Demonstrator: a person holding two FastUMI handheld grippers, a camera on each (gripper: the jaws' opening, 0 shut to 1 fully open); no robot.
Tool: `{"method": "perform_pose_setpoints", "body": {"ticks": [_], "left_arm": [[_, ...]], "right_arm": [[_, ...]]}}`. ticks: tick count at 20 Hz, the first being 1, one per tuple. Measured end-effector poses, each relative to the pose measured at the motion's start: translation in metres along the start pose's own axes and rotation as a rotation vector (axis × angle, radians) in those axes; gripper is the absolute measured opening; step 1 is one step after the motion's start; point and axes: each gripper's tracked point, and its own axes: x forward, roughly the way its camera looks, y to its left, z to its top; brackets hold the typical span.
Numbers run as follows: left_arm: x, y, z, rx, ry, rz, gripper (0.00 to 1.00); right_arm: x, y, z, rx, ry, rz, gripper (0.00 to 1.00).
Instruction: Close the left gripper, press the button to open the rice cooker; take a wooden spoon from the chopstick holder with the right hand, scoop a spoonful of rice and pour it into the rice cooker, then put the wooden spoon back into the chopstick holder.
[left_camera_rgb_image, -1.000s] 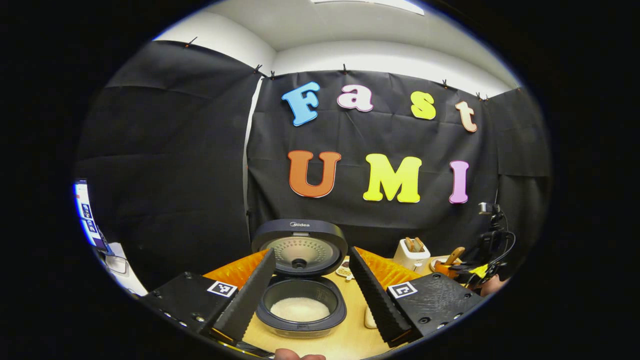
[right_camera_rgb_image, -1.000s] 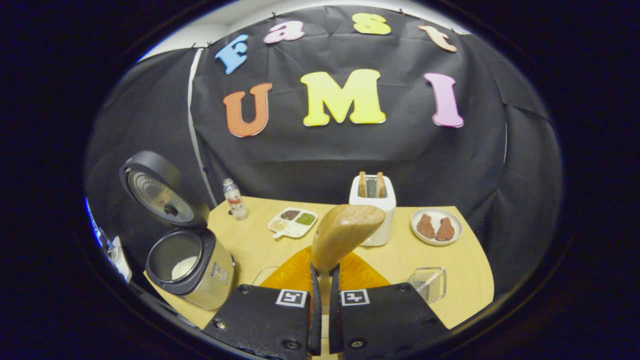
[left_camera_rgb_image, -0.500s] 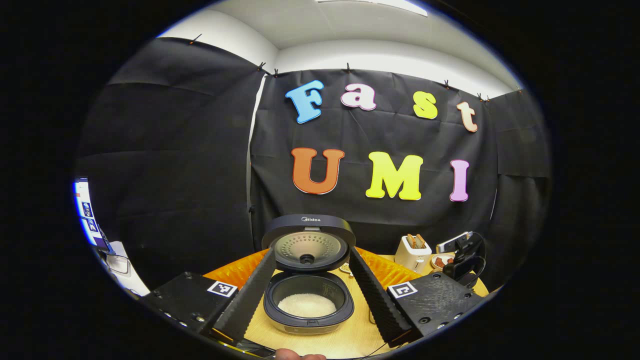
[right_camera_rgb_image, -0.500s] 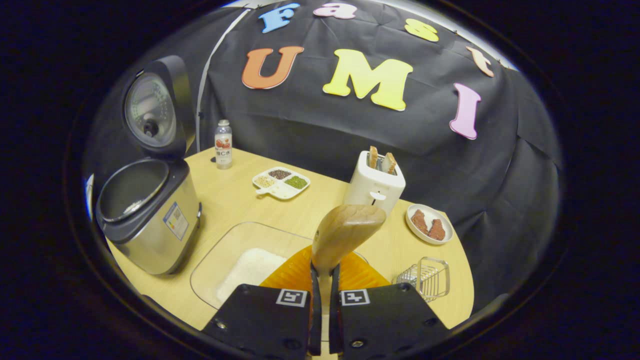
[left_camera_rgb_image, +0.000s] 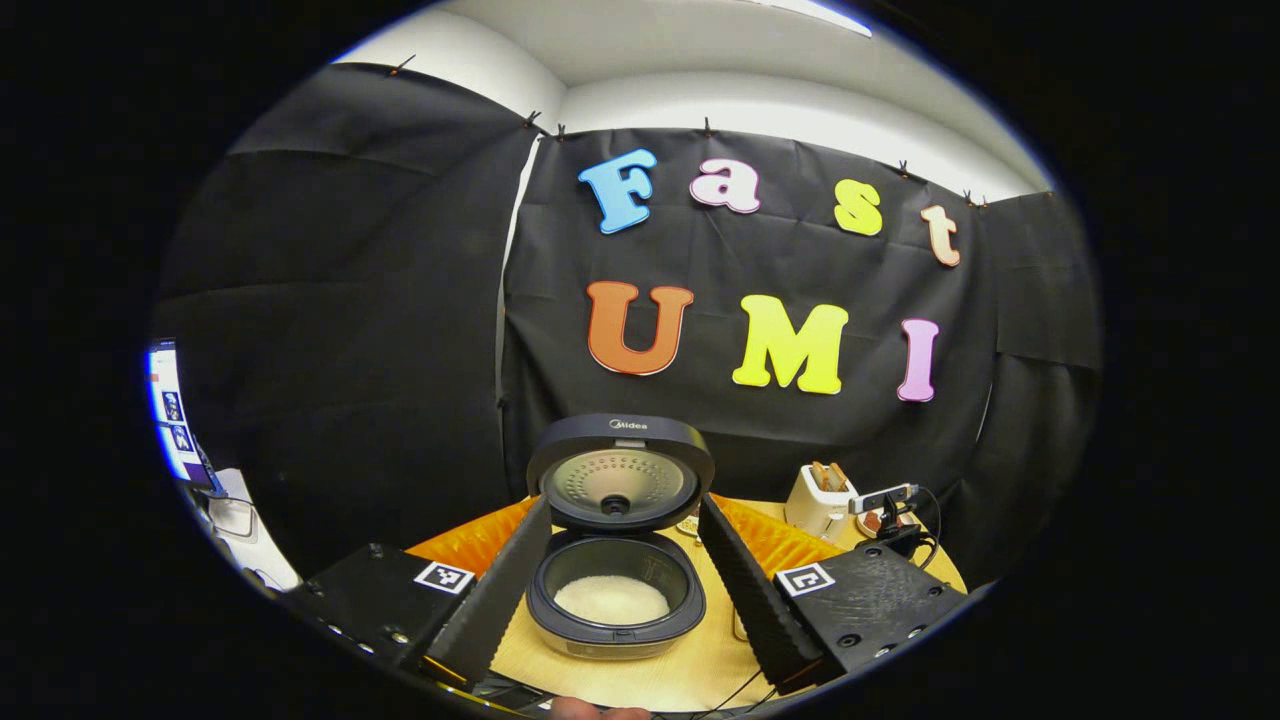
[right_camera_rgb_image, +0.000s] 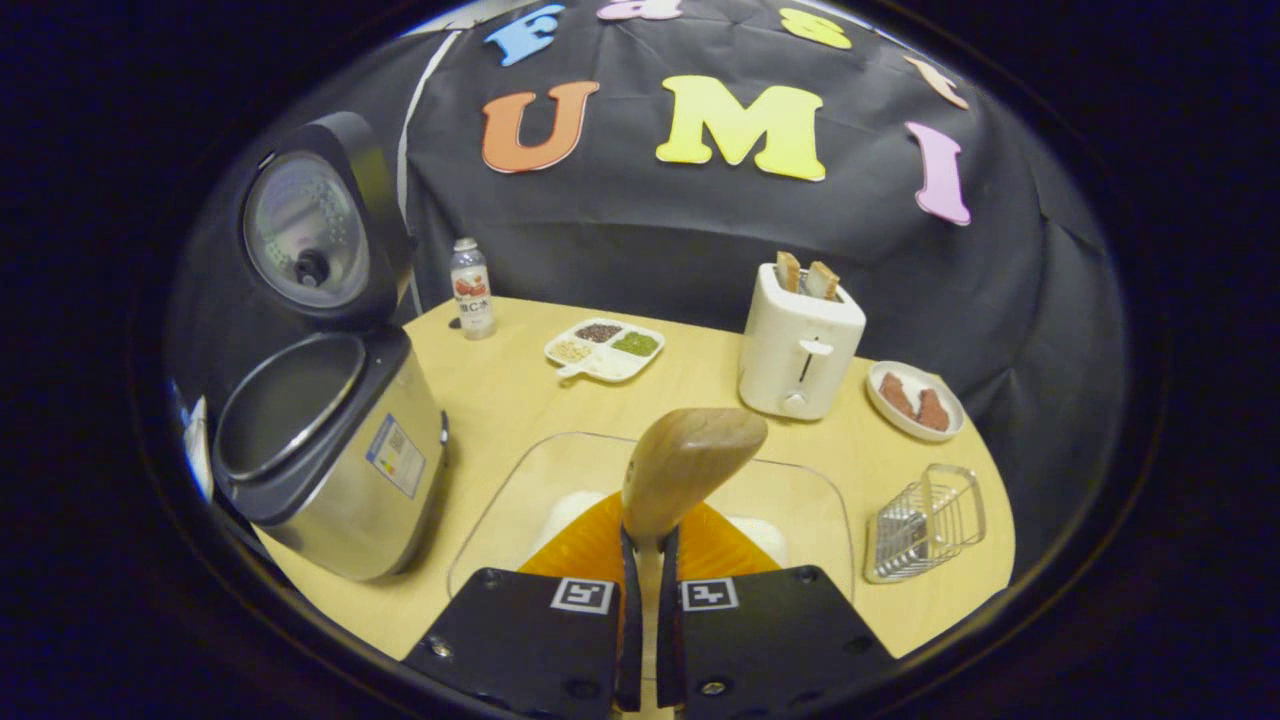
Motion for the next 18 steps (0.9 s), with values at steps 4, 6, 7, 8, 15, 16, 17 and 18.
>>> {"method": "perform_pose_setpoints", "body": {"ticks": [4,6,7,8,15,16,17,18], "left_arm": [[-0.001,0.004,0.0,0.002,0.006,0.017,0.95],[-0.003,0.006,0.0,-0.002,0.004,0.032,0.95],[-0.003,0.005,0.0,-0.007,0.008,0.032,0.95],[-0.003,0.004,-0.002,-0.011,0.009,0.034,0.95],[-0.002,-0.008,-0.001,-0.02,0.019,0.04,0.95],[-0.001,-0.011,-0.001,-0.018,0.017,0.04,0.95],[-0.001,-0.015,-0.001,-0.019,0.021,0.037,0.95],[0.0,-0.02,-0.002,-0.022,0.029,0.032,0.95]], "right_arm": [[0.001,0.024,0.001,0.167,0.027,0.096,0.11],[0.003,0.029,0.003,0.253,0.048,0.136,0.11],[0.004,0.031,0.004,0.292,0.056,0.16,0.11],[0.003,0.031,0.004,0.327,0.06,0.172,0.11],[0.0,0.006,0.001,0.581,0.097,0.216,0.11],[0.0,0.001,0.003,0.619,0.098,0.231,0.11],[0.0,-0.003,0.003,0.657,0.1,0.247,0.11],[0.0,-0.009,0.003,0.691,0.097,0.263,0.11]]}}
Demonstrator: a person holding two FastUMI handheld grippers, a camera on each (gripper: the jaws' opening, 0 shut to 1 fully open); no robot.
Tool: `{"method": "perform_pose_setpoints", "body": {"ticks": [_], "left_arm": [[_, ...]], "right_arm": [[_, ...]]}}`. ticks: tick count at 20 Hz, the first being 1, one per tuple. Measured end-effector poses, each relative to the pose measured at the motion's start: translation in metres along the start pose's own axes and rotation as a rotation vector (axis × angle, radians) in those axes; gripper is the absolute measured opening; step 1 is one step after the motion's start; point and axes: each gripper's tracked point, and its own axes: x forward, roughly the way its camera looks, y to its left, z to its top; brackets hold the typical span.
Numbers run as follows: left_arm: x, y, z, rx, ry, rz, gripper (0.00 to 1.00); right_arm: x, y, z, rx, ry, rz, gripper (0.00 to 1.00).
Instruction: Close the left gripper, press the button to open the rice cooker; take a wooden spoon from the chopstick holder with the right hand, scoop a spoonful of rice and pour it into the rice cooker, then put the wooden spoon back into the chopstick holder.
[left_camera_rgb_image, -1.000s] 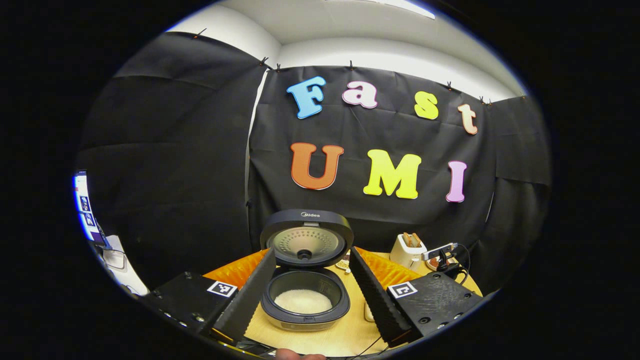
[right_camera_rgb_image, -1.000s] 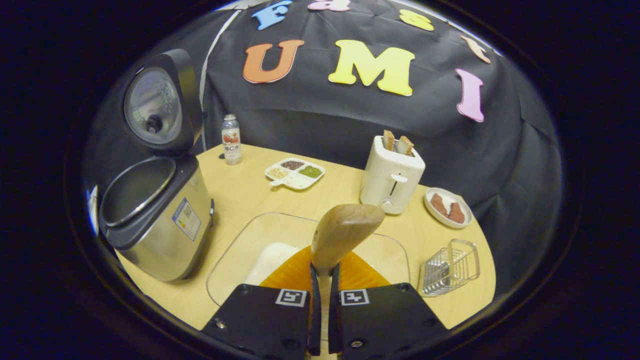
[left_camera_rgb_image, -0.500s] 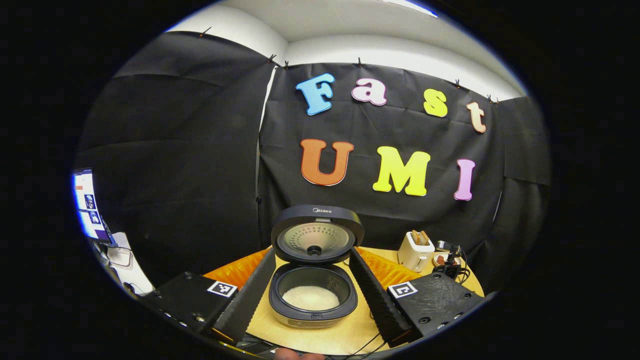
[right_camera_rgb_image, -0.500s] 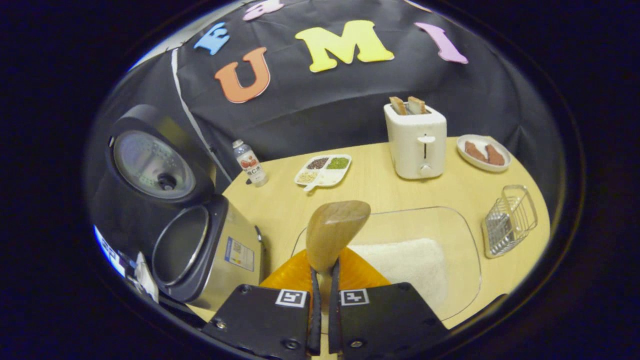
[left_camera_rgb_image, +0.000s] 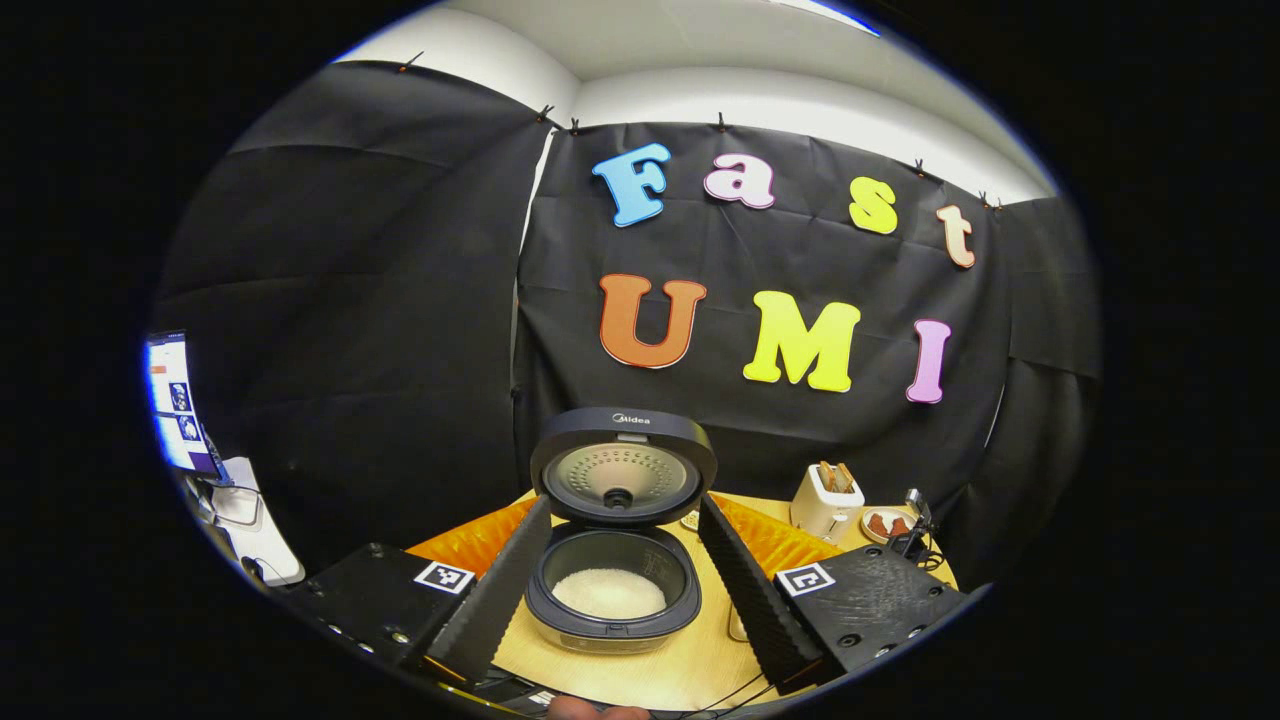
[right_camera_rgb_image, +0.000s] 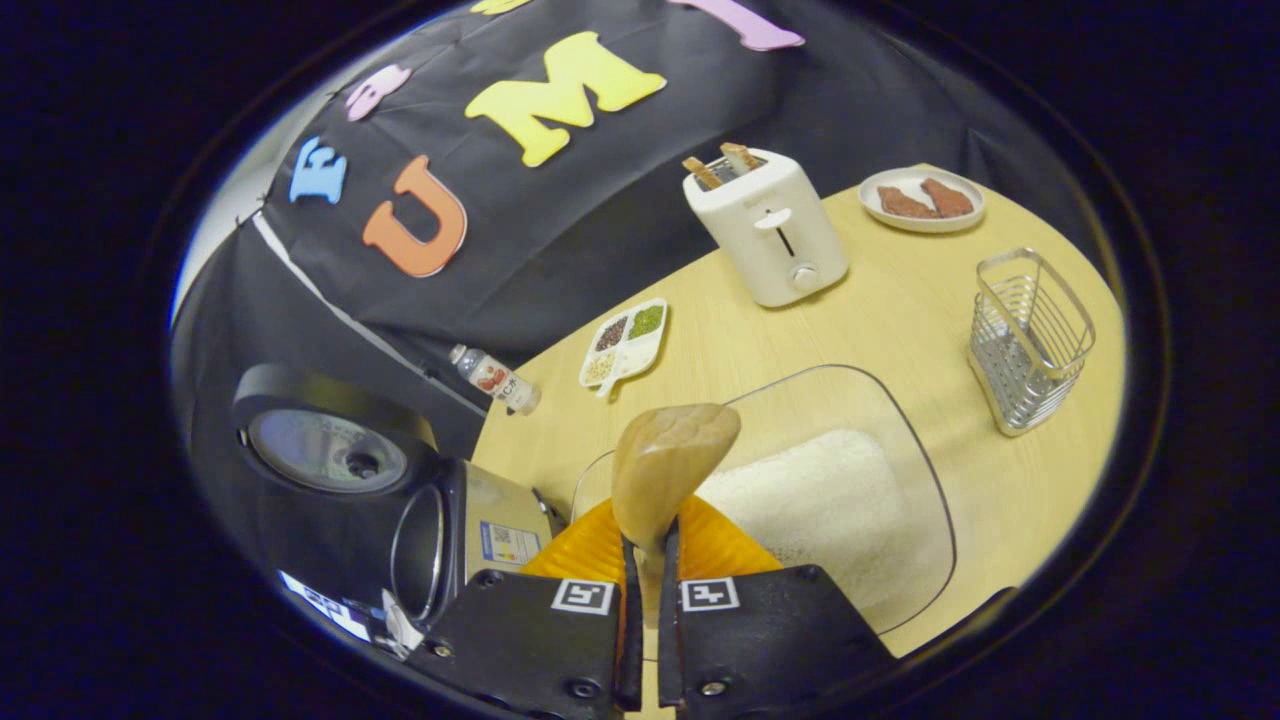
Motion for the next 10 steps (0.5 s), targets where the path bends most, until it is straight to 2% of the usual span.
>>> {"method": "perform_pose_setpoints", "body": {"ticks": [2,6,10], "left_arm": [[0.001,-0.012,0.0,0.002,-0.002,-0.014,0.95],[0.004,-0.026,0.001,0.003,0.0,-0.025,0.94],[0.005,-0.035,0.003,-0.018,0.004,-0.019,0.95]], "right_arm": [[-0.009,-0.006,0.012,0.072,-0.011,0.034,0.11],[-0.025,-0.023,0.035,0.148,-0.044,0.051,0.11],[-0.047,-0.02,0.057,0.219,-0.063,0.103,0.11]]}}
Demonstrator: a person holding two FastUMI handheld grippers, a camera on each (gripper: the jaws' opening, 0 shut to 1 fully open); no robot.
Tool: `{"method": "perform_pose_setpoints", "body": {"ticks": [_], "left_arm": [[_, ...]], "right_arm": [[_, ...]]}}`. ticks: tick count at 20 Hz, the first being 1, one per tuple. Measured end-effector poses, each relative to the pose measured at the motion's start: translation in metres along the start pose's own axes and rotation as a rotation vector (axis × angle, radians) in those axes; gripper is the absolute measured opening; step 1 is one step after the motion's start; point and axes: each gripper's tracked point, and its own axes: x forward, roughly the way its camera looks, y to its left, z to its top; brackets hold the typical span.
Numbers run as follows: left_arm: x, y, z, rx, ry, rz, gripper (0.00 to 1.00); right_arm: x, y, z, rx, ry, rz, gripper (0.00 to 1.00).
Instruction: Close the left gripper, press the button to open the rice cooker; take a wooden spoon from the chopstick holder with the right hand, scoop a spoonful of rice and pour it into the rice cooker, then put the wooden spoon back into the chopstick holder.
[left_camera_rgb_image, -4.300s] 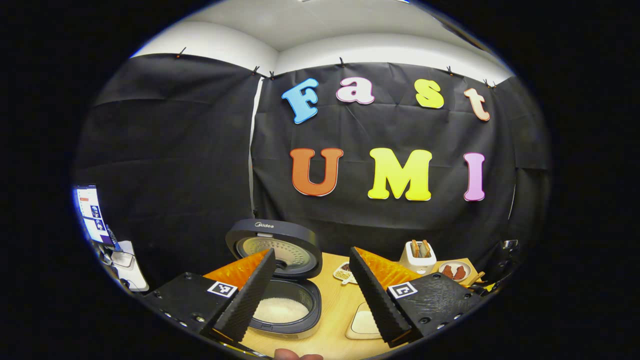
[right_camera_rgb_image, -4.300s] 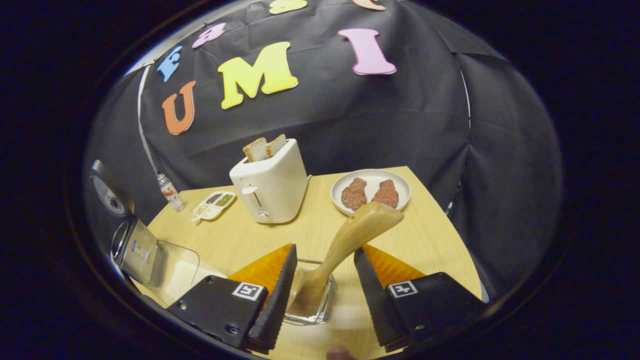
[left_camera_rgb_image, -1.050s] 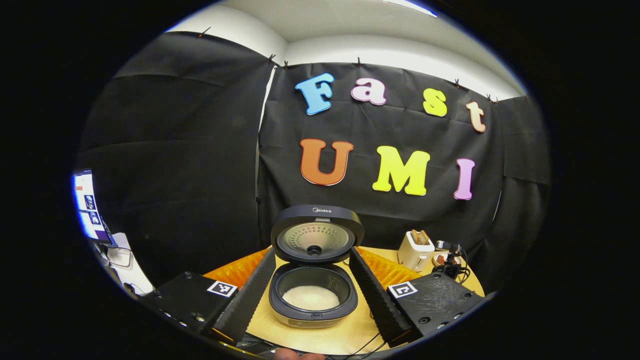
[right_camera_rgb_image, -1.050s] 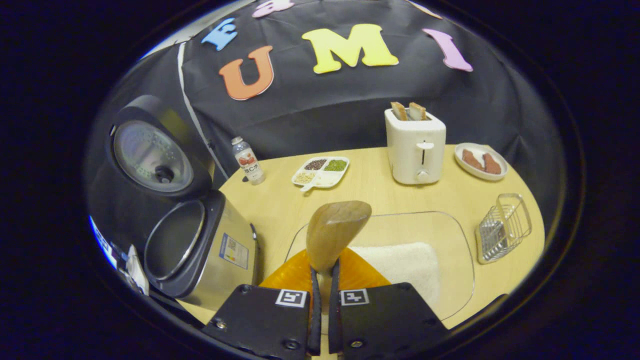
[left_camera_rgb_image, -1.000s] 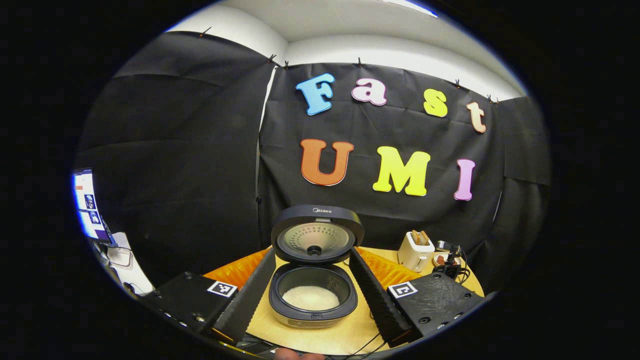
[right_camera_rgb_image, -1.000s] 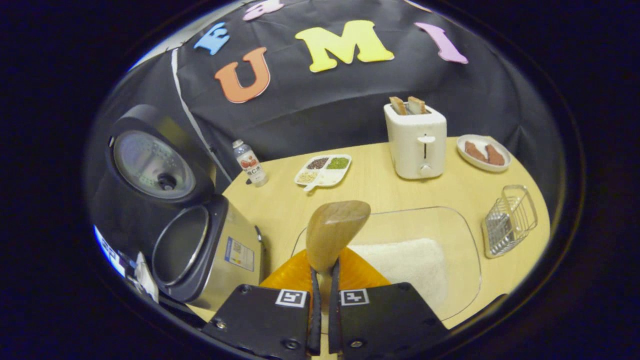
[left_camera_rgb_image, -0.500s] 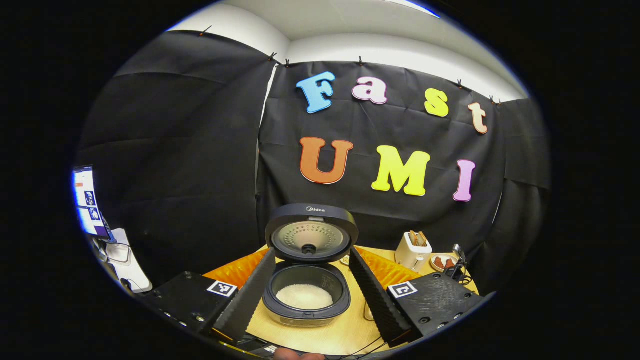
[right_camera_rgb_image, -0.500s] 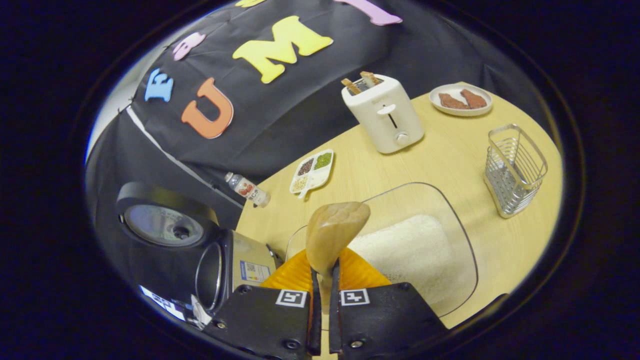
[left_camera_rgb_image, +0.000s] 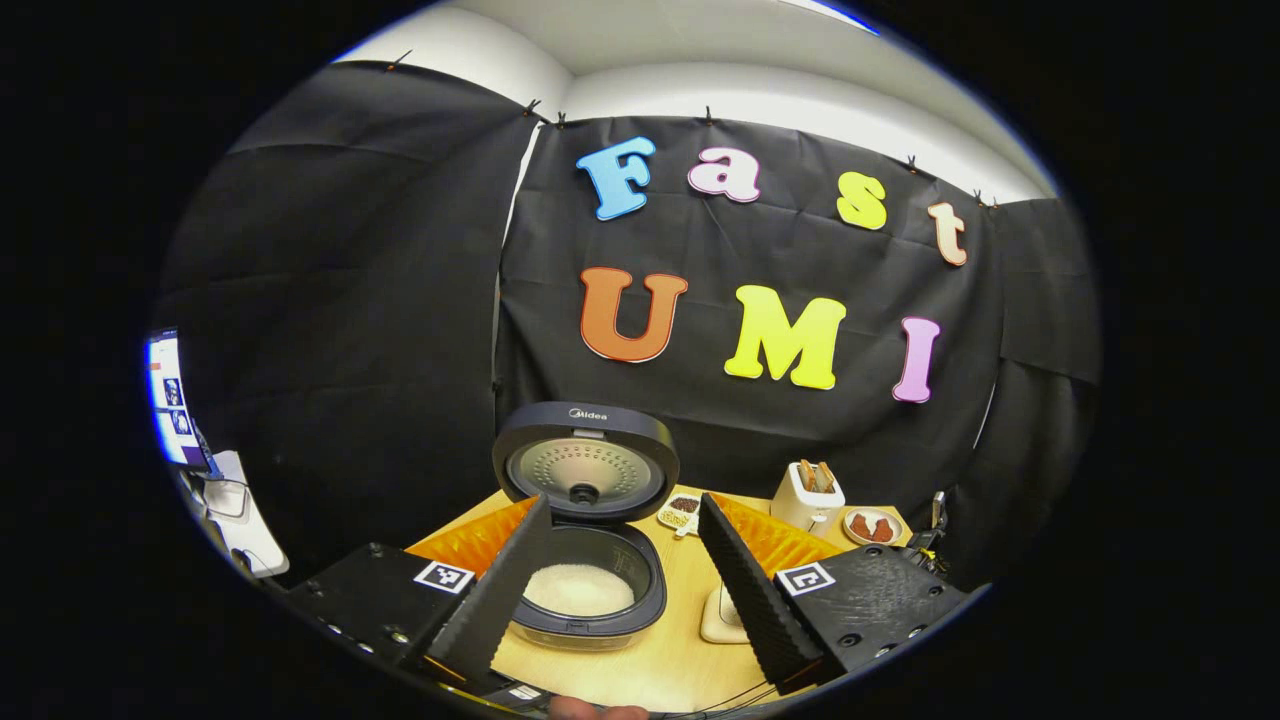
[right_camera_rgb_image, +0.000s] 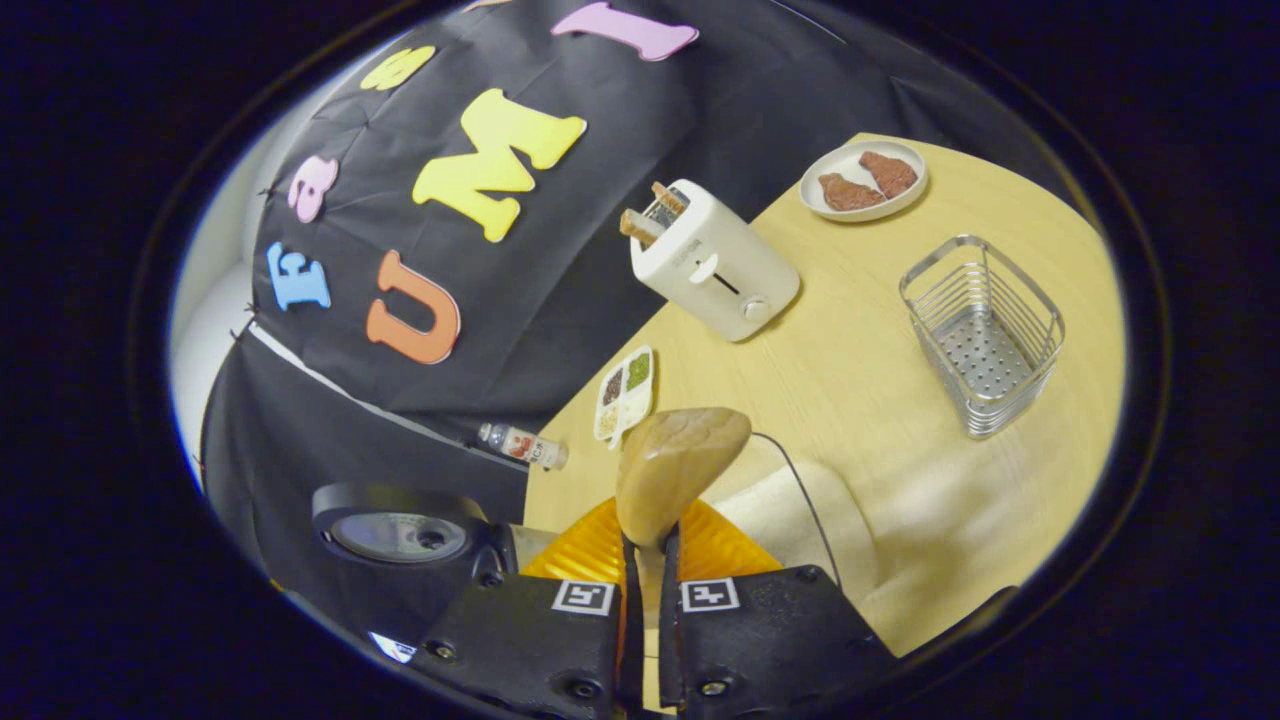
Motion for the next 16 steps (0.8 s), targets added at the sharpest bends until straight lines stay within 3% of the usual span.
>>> {"method": "perform_pose_setpoints", "body": {"ticks": [4,8,12,13,16], "left_arm": [[-0.004,-0.001,-0.001,0.01,-0.011,0.007,0.95],[-0.011,-0.001,-0.002,0.034,-0.026,-0.016,0.95],[-0.017,0.016,0.002,0.022,-0.046,-0.012,0.94],[-0.018,0.022,0.002,0.02,-0.05,-0.008,0.94],[-0.024,0.048,0.004,0.008,-0.064,0.018,0.94]], "right_arm": [[-0.016,0.03,0.012,0.047,-0.005,0.063,0.11],[-0.027,0.082,0.013,-0.008,-0.004,0.125,0.11],[-0.021,0.151,-0.012,-0.08,0.035,0.211,0.11],[-0.018,0.166,-0.023,-0.092,0.056,0.23,0.15],[0.001,0.199,-0.061,-0.129,0.11,0.253,0.11]]}}
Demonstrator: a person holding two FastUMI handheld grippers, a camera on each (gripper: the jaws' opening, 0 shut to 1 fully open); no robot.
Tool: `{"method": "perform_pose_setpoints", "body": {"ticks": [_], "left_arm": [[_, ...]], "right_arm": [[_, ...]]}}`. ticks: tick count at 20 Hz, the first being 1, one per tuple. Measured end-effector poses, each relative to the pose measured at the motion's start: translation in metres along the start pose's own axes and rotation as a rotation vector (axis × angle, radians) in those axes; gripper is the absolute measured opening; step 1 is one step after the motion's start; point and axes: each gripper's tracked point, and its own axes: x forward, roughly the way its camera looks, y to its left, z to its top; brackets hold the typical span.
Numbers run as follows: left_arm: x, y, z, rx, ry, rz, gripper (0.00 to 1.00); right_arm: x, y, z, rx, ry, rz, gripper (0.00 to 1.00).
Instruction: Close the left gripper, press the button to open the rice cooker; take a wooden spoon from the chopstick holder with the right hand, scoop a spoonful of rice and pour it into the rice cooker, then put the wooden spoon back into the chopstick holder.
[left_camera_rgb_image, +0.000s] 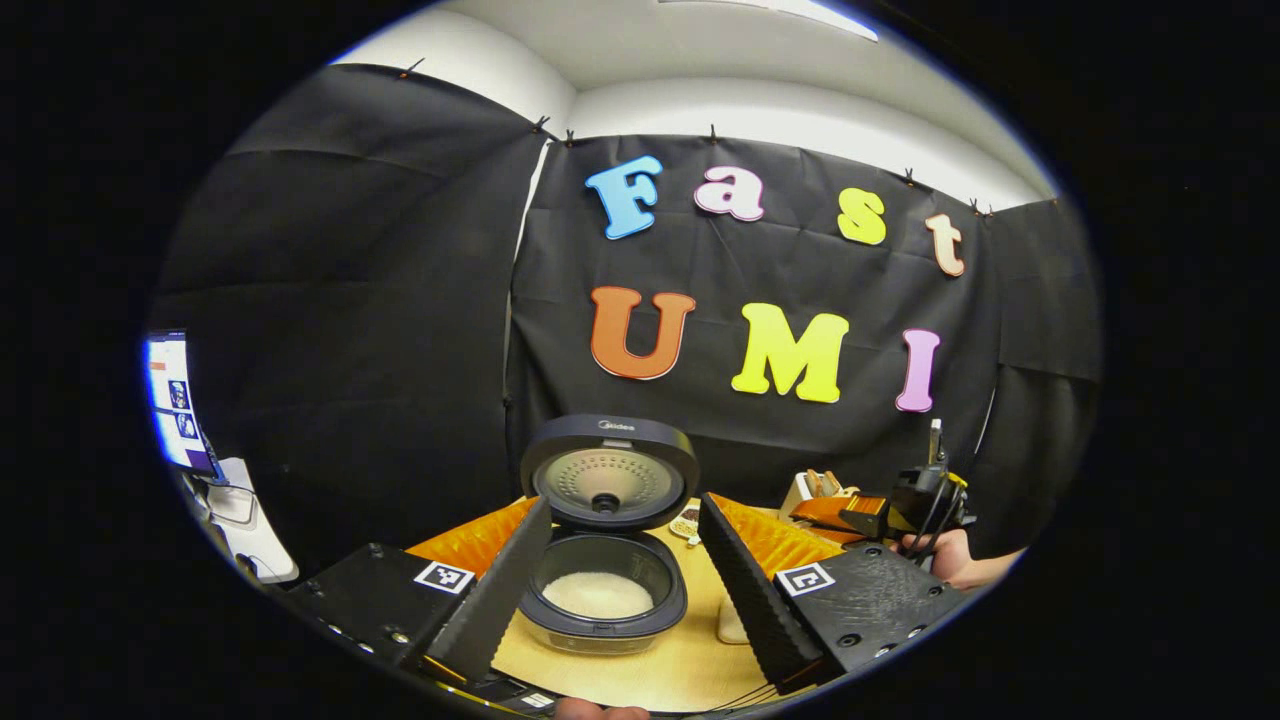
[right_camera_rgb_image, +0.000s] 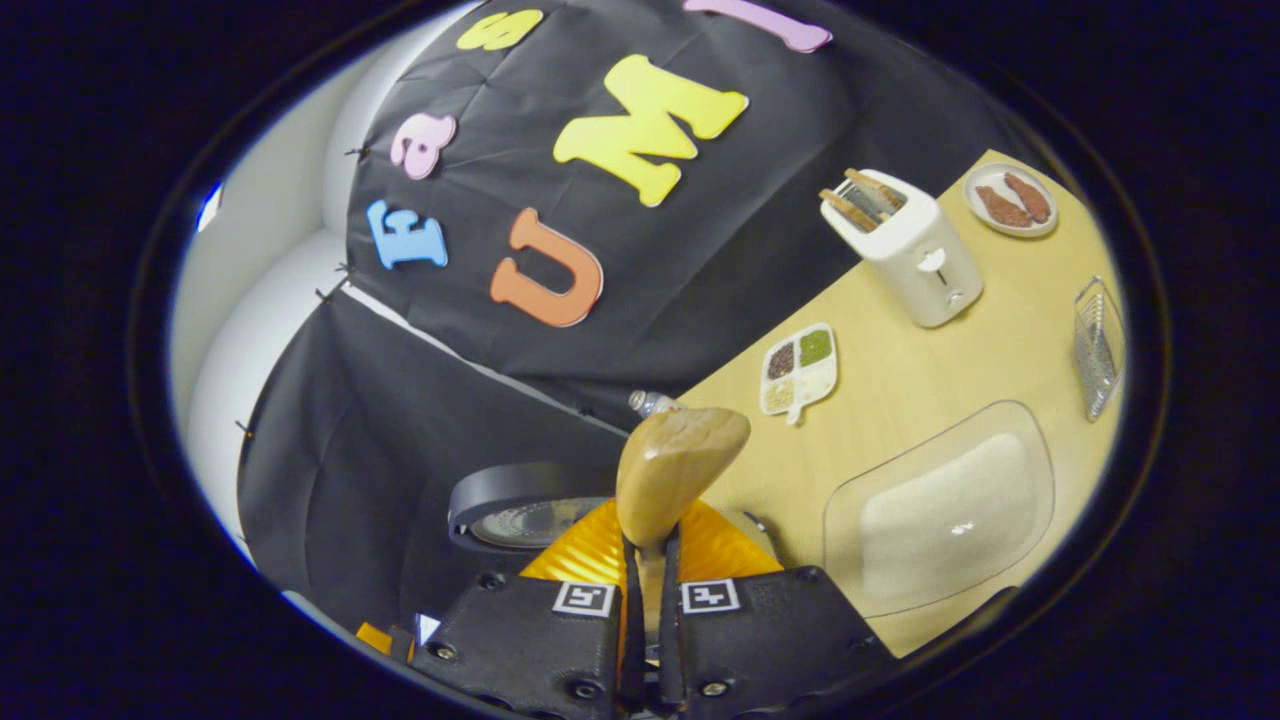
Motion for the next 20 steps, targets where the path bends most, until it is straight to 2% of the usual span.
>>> {"method": "perform_pose_setpoints", "body": {"ticks": [5,9,14,20], "left_arm": [[-0.008,0.043,-0.001,-0.032,0.006,0.048,0.95],[-0.014,0.059,0.002,-0.021,-0.002,0.048,0.94],[-0.017,0.074,0.002,-0.026,-0.003,0.042,0.95],[-0.02,0.086,0.005,-0.03,0.006,0.045,0.95]], "right_arm": [[0.045,0.047,-0.045,-0.103,0.035,0.028,0.11],[0.064,0.059,-0.071,-0.268,0.017,-0.02,0.11],[0.076,0.046,-0.089,-0.497,-0.005,-0.13,0.11],[0.085,0.061,-0.106,-0.783,-0.044,-0.166,0.11]]}}
